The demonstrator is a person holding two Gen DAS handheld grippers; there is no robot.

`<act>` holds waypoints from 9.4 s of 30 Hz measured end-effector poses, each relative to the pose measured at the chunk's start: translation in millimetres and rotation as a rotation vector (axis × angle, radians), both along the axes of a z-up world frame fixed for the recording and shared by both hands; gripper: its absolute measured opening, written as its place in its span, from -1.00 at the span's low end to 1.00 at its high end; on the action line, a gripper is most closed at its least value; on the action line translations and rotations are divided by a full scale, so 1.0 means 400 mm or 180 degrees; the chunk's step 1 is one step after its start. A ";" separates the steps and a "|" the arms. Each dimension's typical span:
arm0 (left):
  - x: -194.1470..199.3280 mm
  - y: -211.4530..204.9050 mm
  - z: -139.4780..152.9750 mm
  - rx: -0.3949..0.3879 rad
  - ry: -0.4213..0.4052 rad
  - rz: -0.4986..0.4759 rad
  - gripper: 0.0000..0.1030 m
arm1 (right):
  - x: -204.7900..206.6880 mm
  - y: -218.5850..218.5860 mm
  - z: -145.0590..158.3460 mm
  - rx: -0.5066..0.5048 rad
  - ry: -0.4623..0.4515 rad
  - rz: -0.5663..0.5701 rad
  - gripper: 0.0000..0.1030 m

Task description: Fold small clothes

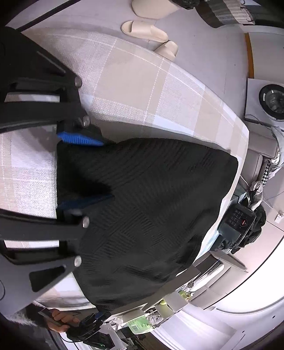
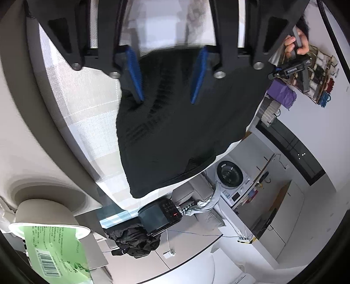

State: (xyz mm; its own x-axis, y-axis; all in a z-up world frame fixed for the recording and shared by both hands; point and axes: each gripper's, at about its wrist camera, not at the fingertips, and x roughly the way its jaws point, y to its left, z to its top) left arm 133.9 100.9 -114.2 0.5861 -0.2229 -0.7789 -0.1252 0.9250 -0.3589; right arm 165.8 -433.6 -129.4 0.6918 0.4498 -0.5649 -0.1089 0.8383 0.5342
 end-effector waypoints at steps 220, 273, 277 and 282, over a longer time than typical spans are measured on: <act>-0.200 0.113 0.011 -0.0025 -0.0018 0.0103 -0.15 | -0.151 0.080 0.083 -0.1097 0.0020 -0.0537 -0.02; -0.105 0.052 -0.025 -0.1239 -0.0193 0.0726 -0.70 | -0.060 0.507 0.025 -0.1017 0.0024 0.0729 0.02; -0.116 0.014 0.056 -0.0958 -0.0458 0.0501 -0.72 | -0.059 0.595 0.033 -0.0937 -0.0047 0.1062 0.06; -0.105 -0.007 0.117 -0.0921 -0.0583 0.0291 -0.73 | -0.065 0.757 0.052 -0.0784 -0.0225 0.1586 0.14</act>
State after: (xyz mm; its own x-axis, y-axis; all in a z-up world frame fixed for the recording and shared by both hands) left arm 92.1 98.2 -67.6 0.7380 -0.3592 -0.5713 -0.1120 0.7696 -0.6286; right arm 139.9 -130.7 -108.8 0.4693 0.5926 -0.6547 -0.5523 0.7754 0.3061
